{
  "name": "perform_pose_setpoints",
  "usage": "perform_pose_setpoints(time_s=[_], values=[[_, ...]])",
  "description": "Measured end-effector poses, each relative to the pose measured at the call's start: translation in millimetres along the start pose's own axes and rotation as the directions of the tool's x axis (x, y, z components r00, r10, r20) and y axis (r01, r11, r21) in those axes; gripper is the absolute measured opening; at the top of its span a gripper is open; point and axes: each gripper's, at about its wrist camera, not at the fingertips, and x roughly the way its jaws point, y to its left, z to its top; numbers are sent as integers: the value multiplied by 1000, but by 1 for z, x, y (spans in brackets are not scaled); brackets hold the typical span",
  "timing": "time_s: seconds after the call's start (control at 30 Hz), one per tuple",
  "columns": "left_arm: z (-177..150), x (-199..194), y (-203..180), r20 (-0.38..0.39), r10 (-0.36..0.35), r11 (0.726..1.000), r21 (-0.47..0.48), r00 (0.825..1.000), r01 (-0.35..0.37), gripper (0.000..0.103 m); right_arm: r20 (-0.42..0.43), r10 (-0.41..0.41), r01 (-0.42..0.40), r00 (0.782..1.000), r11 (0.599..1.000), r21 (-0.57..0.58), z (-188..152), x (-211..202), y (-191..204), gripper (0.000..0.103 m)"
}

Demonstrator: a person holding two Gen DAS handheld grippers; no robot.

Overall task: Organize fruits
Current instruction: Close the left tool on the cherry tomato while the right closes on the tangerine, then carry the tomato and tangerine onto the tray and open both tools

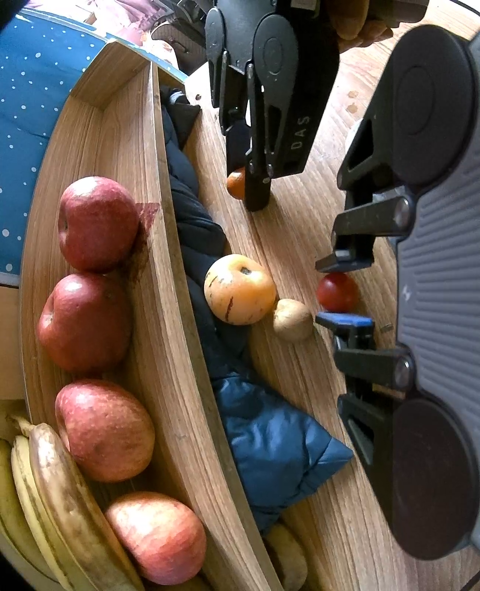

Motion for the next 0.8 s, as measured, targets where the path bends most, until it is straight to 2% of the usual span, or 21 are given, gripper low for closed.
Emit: perform_pose_setpoints(time_s=[0.5, 0.8], values=[[-9, -21, -7, 35, 4, 1000, 13, 999, -4, 24, 12, 31, -32, 999, 999, 22, -20, -30, 10, 31], [-30, -51, -15, 75, 36, 998, -48, 997, -33, 24, 38, 70, -69, 997, 998, -11, -35, -61, 18, 31]])
